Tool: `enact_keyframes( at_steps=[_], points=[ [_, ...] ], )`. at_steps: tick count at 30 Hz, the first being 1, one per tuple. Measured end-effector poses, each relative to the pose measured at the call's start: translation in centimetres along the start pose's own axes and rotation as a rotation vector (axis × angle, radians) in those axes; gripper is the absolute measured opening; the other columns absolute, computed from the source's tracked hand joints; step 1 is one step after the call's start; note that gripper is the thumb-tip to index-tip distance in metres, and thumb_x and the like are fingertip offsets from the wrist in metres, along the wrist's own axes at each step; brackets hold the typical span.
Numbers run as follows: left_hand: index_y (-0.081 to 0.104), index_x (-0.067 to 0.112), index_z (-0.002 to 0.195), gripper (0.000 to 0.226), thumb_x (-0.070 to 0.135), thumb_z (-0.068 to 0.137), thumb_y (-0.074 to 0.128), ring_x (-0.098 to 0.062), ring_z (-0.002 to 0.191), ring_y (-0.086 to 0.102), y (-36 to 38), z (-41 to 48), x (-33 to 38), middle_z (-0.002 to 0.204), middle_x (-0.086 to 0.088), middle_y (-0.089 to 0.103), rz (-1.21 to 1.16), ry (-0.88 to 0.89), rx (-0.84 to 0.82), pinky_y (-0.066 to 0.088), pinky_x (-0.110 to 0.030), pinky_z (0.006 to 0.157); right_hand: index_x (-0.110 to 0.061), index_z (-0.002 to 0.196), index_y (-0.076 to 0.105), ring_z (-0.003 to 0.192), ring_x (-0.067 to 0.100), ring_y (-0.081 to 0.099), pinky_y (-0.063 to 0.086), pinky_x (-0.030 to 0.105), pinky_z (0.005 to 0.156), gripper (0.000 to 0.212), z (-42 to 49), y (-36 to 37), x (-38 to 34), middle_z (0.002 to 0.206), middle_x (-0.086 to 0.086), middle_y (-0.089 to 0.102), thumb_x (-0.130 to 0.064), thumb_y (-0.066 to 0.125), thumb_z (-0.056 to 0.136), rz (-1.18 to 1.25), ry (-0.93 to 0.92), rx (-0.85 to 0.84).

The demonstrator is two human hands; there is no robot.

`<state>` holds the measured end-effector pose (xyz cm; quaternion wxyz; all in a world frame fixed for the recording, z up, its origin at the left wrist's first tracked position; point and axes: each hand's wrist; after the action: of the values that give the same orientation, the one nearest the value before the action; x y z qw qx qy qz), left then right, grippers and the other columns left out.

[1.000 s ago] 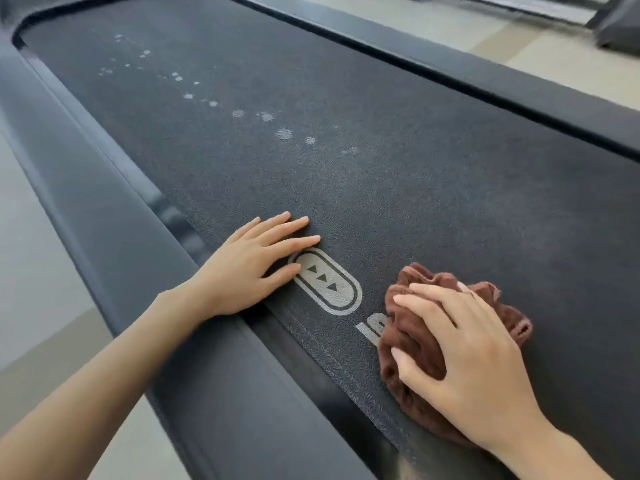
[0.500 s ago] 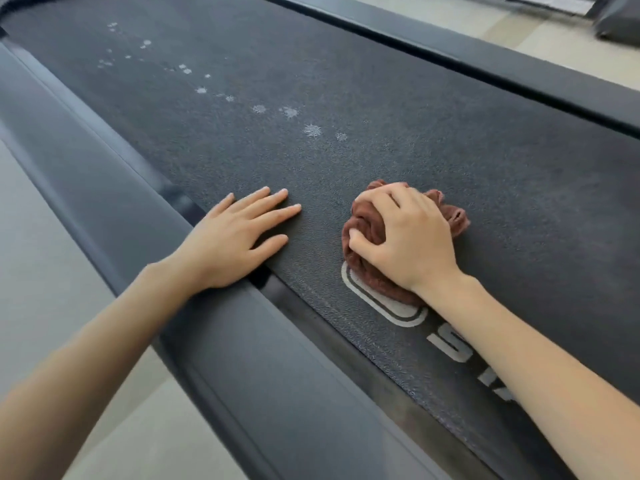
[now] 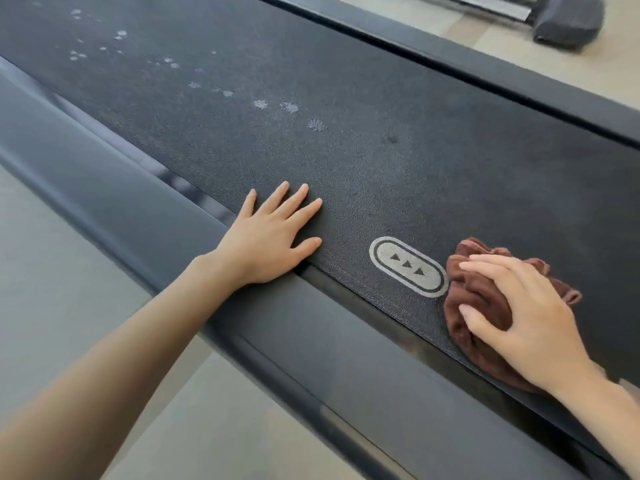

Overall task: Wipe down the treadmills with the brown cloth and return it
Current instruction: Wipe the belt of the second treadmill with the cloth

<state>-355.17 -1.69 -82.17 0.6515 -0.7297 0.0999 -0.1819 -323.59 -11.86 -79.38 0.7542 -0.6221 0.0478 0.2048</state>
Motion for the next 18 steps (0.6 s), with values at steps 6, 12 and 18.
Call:
enact_keyframes(
  at_steps=[6,12,18],
  points=[
    [0.004,0.034,0.148,0.066,0.059,0.089,0.015,-0.017,0.145,-0.007,0.1,0.3,0.0,0.158,0.007,-0.002,0.013,0.017,0.006,-0.002,-0.053,0.115,-0.020,0.106,0.064,0.104,0.024,0.054,0.036,0.033,0.092,0.038,1.1,1.5,-2.6,0.109,0.000,0.062,-0.042,0.055,0.076,-0.090,0.133,0.138],
    [0.004,0.031,0.149,0.064,0.056,0.092,0.017,-0.021,0.145,-0.007,0.2,0.3,0.3,0.159,0.003,-0.002,0.009,0.036,-0.020,-0.001,-0.056,0.114,-0.020,0.106,0.063,0.103,0.025,0.052,0.038,0.035,0.088,0.030,0.9,3.6,-4.4,0.107,0.002,0.060,-0.037,0.061,0.081,-0.166,0.279,0.249],
    [0.006,0.029,0.149,0.065,0.058,0.092,0.018,-0.023,0.145,-0.005,0.0,0.6,0.4,0.159,0.002,-0.001,0.025,0.027,-0.006,0.000,-0.057,0.114,-0.022,0.104,0.062,0.102,0.025,0.053,0.040,0.036,0.086,0.029,2.1,3.8,-3.8,0.107,0.002,0.059,-0.038,0.063,0.079,-0.175,0.269,0.257]
  ],
)
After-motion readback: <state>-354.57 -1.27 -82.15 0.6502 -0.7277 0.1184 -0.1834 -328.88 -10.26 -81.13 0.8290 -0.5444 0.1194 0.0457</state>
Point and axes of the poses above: each hand's wrist, its own z-axis towards the middle knuckle, its own y-axis out of the palm, x = y × z
